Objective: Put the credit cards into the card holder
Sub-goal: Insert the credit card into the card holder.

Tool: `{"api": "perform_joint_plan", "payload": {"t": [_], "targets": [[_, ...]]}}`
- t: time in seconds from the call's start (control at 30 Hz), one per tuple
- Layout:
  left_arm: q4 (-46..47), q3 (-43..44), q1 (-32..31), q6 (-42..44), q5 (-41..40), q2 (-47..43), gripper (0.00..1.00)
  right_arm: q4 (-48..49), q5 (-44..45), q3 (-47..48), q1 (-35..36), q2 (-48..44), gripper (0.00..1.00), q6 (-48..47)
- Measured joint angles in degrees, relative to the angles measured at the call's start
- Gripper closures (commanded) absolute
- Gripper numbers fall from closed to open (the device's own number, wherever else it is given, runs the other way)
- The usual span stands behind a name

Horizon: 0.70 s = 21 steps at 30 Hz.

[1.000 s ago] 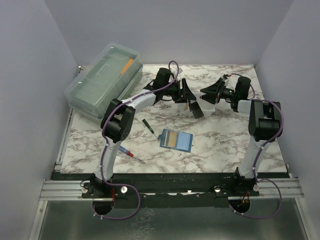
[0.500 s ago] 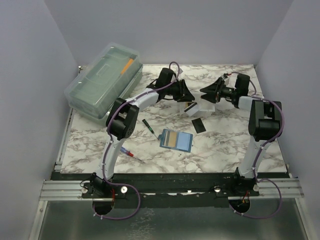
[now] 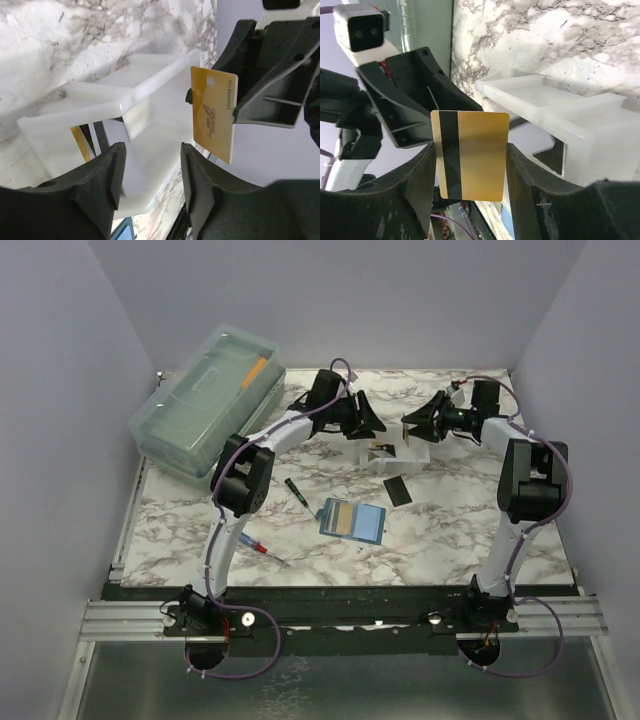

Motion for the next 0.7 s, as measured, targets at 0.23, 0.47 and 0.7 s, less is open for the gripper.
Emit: {"api": "perform_joint_plan", "payload": {"t": [0.23,0.47,0.7], "targets": [[-1.25,1.20,2.08,-0.48,0.63,-1.46,0.29,-8.35,4.61,4.42,0.00,-0.94,1.00,-5.35],[-2.71,-0.24,2.73,-0.57,3.19,-6.78,0.26,-16.98,11.34,6.56,0.70,-6.78,1.00,-11.96],[-1.95,-14.14,1.25,0.00,6.43,-19.63,0.26,-21.84,19.85,-1.11,7.15,-20.15,1.00,-18.86]]}}
